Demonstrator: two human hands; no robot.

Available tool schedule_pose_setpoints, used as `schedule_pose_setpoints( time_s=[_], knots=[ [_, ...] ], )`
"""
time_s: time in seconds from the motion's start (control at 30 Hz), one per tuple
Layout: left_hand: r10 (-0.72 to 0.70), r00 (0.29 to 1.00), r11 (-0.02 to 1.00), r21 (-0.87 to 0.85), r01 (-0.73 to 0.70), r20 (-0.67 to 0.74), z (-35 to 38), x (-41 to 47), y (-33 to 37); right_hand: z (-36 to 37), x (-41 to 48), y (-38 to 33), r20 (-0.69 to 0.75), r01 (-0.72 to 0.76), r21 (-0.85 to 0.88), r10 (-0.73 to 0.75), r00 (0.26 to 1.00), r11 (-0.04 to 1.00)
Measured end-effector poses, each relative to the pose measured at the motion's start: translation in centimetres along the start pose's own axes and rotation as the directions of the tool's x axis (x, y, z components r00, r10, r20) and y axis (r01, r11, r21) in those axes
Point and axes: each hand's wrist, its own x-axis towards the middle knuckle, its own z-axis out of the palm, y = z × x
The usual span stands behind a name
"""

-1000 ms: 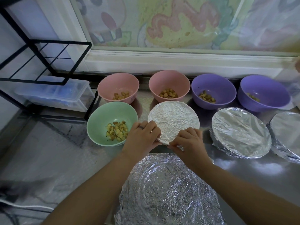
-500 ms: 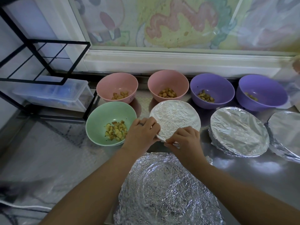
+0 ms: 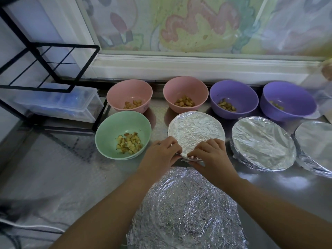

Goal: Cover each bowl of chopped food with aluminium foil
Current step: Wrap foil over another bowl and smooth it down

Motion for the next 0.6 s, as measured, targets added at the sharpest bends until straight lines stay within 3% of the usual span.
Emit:
schedule_pose_setpoints(
  time_s=[0.33,0.6],
  knots=[
    [0.012,1.0,1.0,-0.01,-0.012,0.004,-0.1,-0.1,0.0,0.7,-0.2,-0.9,-0.079,-0.088,0.023,0.089,0.993,0.996],
    [-0.017,0.998,0.994,0.111,0.023,-0.053,0.5,0.0,0.6,1.0,-0.4,-1.6,-0.114,-0.145,0.071,0.153,0.982,0.987]
  ],
)
